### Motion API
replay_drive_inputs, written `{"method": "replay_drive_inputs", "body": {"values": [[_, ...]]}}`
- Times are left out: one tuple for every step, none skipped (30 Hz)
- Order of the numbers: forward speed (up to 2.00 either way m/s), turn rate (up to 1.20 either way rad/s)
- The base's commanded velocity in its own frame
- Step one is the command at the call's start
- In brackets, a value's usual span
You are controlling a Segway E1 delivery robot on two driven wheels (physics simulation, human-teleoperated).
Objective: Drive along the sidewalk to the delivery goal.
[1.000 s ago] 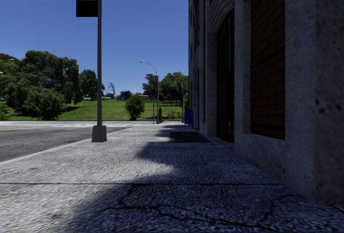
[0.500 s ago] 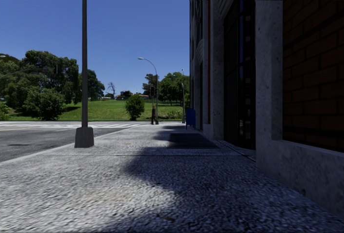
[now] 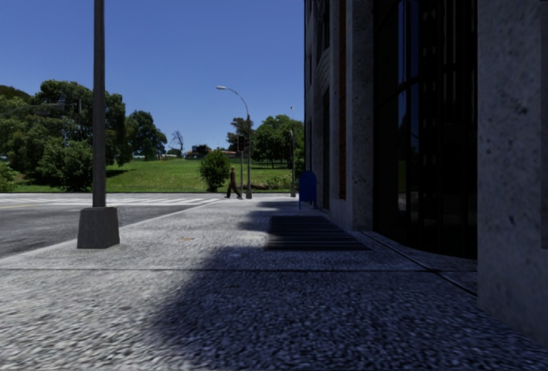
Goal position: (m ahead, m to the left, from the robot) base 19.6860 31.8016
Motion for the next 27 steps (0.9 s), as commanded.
{"method": "replay_drive_inputs", "body": {"values": [[2.0, 0.0], [2.0, 0.0], [2.0, 0.0], [2.0, 0.0], [2.0, 0.0], [2.0, 0.0], [2.0, 0.0], [2.0, 0.0], [2.0, 0.0], [2.0, 0.0], [2.0, 0.0], [2.0, 0.0], [2.0, 0.0], [2.0, 0.0], [2.0, 0.0], [2.0, 0.0], [2.0, 0.0], [2.0, 0.0], [2.0, 0.0], [2.0, 0.0], [2.0, 0.0], [2.0, 0.0], [2.0, 0.0], [2.0, 0.0], [2.0, 0.0], [2.0, 0.0], [2.0, 0.0]]}}
